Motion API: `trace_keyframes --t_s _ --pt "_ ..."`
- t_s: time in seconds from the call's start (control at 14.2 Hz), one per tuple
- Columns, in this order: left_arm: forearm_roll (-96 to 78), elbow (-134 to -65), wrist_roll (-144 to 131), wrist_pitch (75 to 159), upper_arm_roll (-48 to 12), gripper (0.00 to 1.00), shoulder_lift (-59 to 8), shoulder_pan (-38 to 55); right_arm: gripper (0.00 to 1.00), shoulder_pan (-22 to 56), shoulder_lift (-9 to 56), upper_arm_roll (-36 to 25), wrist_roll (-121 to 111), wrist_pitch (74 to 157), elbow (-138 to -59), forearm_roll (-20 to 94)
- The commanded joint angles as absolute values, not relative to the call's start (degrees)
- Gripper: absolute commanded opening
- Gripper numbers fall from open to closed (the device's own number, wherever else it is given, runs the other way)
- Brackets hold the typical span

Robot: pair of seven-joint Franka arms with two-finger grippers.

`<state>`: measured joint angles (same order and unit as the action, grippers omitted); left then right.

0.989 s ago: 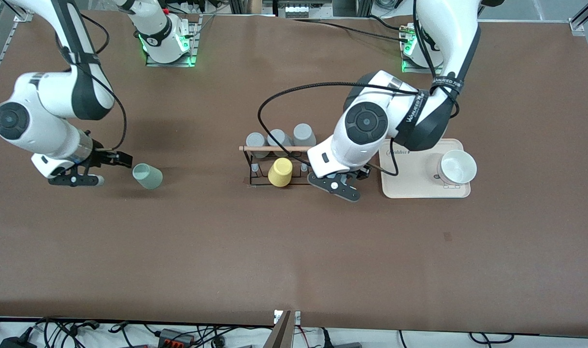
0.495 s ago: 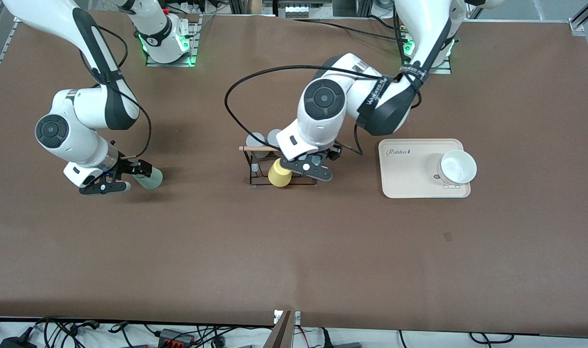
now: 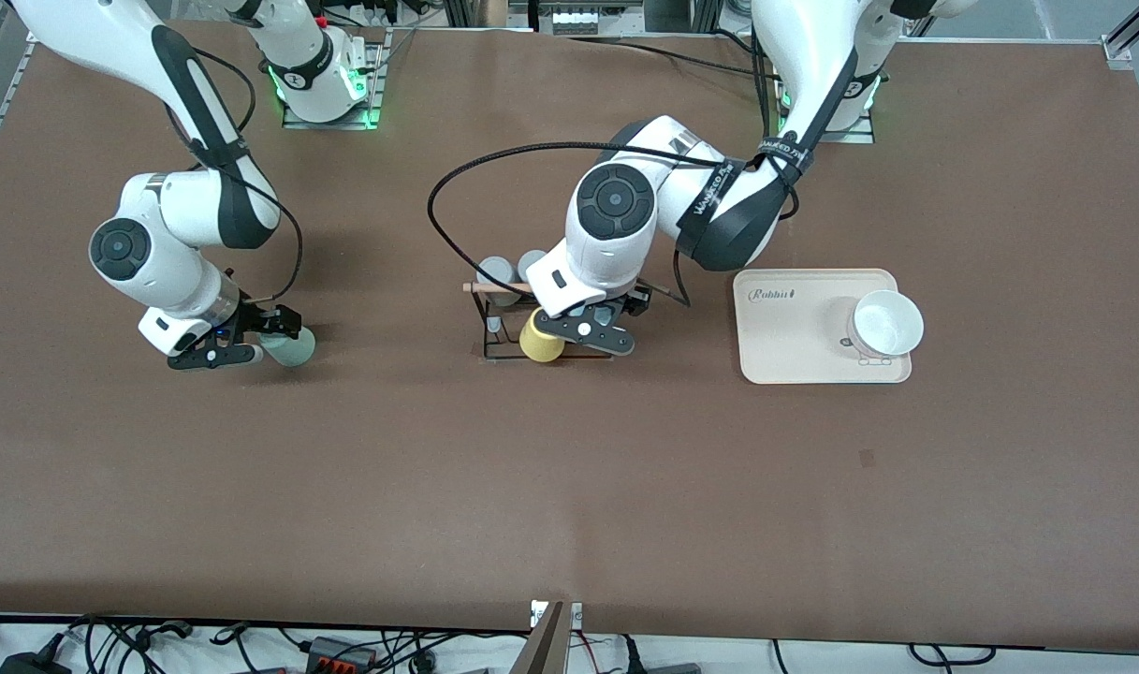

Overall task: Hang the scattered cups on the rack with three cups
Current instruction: 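Hang the blue cup with the left gripper while the right gripper grasps mint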

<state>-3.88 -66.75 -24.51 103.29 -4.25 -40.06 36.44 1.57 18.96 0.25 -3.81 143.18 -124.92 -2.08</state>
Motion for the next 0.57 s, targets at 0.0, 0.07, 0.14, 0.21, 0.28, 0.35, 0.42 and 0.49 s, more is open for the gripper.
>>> trace_keyframes --t_s 0.0,0.07,0.14,0.21,0.28,0.35,0.42,0.49 --pt "-4.83 -64.77 -25.22 102.92 -3.69 0.28 -41.92 38.14 1.00 1.05 18.72 0.53 -5.27 144.49 -126.21 -1.76" --pt "-4.83 -64.95 -25.22 102.92 -3.69 0.28 -42.36 38.58 1.00 1.05 19.07 0.53 -5.27 144.58 -126.21 -1.84" --pt "-4.75 -65.04 -25.22 102.92 -3.69 0.29 -42.62 38.76 1.00 1.05 19.25 0.53 -5.27 144.58 -126.21 -1.85" --pt "-4.66 -65.04 -25.14 102.92 -3.69 0.30 -43.15 38.67 1.00 1.05 19.42 0.53 -5.27 144.67 -126.21 -1.85" --pt "-4.48 -65.13 -25.14 103.01 -3.60 0.32 -43.59 38.67 1.00 1.05 19.42 0.44 -5.27 144.67 -126.21 -1.85" --pt "-4.40 -65.04 -25.14 103.01 -3.60 0.32 -44.03 38.67 1.00 1.05 19.42 0.44 -5.27 144.67 -126.21 -1.76" --pt "-4.39 -65.13 -25.05 103.09 -3.60 0.33 -44.12 38.58 0.94 1.05 19.42 0.44 -5.36 144.58 -126.21 -1.84" --pt "-4.22 -65.21 -25.14 103.01 -3.52 0.35 -44.38 38.58 0.87 1.05 19.42 0.44 -5.27 144.58 -126.21 -1.76"
